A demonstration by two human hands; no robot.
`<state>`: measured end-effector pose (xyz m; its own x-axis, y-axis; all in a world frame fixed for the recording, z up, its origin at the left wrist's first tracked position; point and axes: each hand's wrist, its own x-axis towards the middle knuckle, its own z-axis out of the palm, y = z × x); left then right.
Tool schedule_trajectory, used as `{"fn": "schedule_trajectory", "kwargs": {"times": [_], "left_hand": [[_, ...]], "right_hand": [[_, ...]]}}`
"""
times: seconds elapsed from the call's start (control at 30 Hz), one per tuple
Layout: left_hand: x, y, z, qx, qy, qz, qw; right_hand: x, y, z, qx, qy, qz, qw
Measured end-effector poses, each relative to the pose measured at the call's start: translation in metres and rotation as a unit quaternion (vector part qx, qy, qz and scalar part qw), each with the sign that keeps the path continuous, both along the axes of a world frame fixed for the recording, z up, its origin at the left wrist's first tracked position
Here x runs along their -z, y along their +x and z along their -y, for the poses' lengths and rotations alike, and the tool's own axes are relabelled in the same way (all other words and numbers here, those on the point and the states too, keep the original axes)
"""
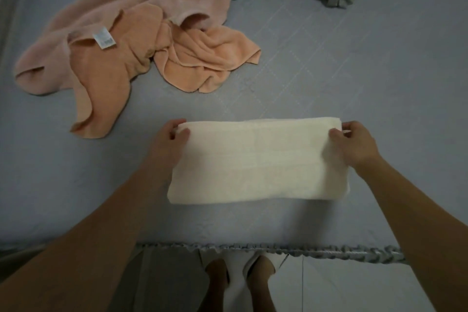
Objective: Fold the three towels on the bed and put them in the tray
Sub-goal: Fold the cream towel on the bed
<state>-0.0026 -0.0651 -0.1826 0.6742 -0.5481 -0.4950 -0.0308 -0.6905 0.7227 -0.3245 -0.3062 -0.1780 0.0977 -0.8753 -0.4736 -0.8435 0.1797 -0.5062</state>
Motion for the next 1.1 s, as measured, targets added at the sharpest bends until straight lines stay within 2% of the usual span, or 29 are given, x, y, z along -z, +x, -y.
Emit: {"fn": "schedule_trajectory", "kwargs": {"times": [0.07, 0.13, 0.3, 0.37, 0.47, 0.57, 0.63, 0.7, 0.77, 0.87, 0.97, 1.03, 1.1], "left_hand": [[0.001, -0.003, -0.004, 0.007, -0.022, -0.009, 1.0], [-0.005, -0.004, -0.004, 0.001, -0.047, -0.004, 0.999], [-0.012, 0.009, 0.007, -0.047, -0.09, 0.048, 0.994], [-0.002, 0.009, 0.011, -0.045, -0.053, 0.028, 0.997], [0.012, 0.001, 0.005, -0.039, 0.054, 0.001, 0.998], [0.01, -0.014, -0.013, -0.086, 0.076, 0.003, 0.993], [0.008, -0.025, -0.027, -0.104, 0.091, -0.046, 0.989], [0.002, -0.031, -0.041, -0.122, 0.08, -0.163, 0.976], [-0.01, -0.029, -0.054, -0.144, 0.048, -0.265, 0.952], [-0.029, -0.021, -0.075, -0.177, -0.043, -0.282, 0.942], [-0.044, -0.022, -0.107, -0.242, -0.129, -0.275, 0.922], [-0.045, -0.03, -0.129, -0.284, -0.139, -0.291, 0.903], [-0.038, -0.046, -0.145, -0.315, -0.108, -0.333, 0.882]], "right_hand": [[0.005, -0.005, -0.012, 0.057, 0.024, 0.013, 0.998], [0.001, -0.013, -0.017, 0.061, 0.017, 0.017, 0.998], [-0.009, -0.015, -0.006, 0.073, -0.077, 0.073, 0.992], [-0.003, -0.012, -0.004, 0.092, -0.062, 0.054, 0.992], [0.01, -0.013, -0.018, 0.11, 0.016, -0.014, 0.994], [0.01, -0.024, -0.052, 0.157, 0.077, -0.031, 0.984], [0.006, -0.033, -0.076, 0.185, 0.142, -0.008, 0.972], [-0.002, -0.036, -0.094, 0.195, 0.196, 0.043, 0.96], [-0.013, -0.029, -0.097, 0.182, 0.176, 0.08, 0.964], [-0.036, 0.005, -0.076, 0.123, 0.09, 0.119, 0.981], [-0.062, 0.054, -0.05, 0.057, 0.029, 0.17, 0.983], [-0.07, 0.08, -0.04, 0.032, 0.006, 0.185, 0.982], [-0.066, 0.096, -0.04, 0.043, 0.013, 0.2, 0.979]]}}
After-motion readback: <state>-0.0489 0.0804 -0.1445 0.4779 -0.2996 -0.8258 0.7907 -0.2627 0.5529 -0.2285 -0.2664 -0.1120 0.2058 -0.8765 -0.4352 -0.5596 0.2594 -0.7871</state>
